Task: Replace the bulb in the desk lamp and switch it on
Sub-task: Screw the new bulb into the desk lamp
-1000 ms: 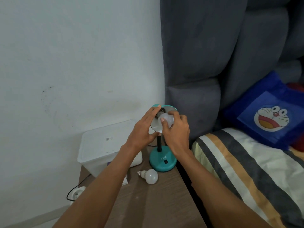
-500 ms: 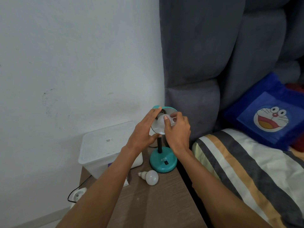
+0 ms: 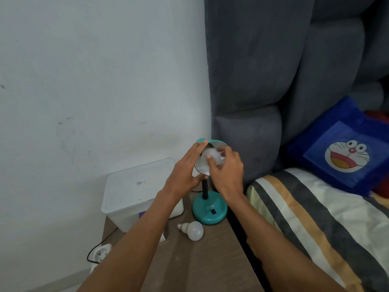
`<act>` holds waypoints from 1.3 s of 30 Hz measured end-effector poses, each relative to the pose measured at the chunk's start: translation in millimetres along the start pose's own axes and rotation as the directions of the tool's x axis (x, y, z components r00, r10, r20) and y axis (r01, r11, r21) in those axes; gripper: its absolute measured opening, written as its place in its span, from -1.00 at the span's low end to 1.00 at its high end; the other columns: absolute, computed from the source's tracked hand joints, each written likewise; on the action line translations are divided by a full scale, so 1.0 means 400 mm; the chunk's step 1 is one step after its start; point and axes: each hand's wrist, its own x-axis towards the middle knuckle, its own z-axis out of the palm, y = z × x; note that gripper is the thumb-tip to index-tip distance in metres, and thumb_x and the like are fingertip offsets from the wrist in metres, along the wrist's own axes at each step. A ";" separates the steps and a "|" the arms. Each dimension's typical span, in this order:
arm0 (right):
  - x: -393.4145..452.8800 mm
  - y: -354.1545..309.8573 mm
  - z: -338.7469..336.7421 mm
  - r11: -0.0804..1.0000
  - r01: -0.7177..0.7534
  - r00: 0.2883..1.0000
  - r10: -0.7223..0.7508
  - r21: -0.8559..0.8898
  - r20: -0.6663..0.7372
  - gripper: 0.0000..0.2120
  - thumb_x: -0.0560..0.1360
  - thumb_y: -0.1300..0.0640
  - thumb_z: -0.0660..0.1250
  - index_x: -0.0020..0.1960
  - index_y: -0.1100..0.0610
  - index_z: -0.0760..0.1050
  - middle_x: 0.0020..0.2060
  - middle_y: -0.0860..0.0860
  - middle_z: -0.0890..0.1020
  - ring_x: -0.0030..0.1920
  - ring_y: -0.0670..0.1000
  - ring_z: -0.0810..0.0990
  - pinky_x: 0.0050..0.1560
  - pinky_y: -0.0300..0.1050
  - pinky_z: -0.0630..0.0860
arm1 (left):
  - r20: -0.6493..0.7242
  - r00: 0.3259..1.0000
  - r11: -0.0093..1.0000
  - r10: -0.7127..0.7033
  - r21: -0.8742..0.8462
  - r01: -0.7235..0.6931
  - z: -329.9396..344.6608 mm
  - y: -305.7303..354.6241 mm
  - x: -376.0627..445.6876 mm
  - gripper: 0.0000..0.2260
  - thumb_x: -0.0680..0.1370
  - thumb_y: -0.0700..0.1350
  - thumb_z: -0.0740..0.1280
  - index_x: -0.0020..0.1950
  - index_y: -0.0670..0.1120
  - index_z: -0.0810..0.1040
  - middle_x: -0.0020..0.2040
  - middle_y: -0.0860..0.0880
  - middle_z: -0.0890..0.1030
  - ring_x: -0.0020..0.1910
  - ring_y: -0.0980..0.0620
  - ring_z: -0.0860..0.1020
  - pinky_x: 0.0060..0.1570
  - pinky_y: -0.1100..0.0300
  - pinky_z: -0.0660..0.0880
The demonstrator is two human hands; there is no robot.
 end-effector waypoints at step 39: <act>0.014 0.011 0.014 0.965 -0.263 0.965 0.263 -0.002 -0.023 -0.43 0.48 -0.39 0.24 0.12 0.11 0.52 -0.10 -0.01 0.62 -0.15 0.02 0.65 -0.18 -0.17 0.56 | -0.007 1.000 1.000 0.012 -0.007 -0.012 -0.003 -0.015 0.001 -0.16 0.47 -0.17 0.57 0.65 0.00 0.20 0.62 0.01 0.30 0.58 0.03 0.32 0.52 0.16 0.35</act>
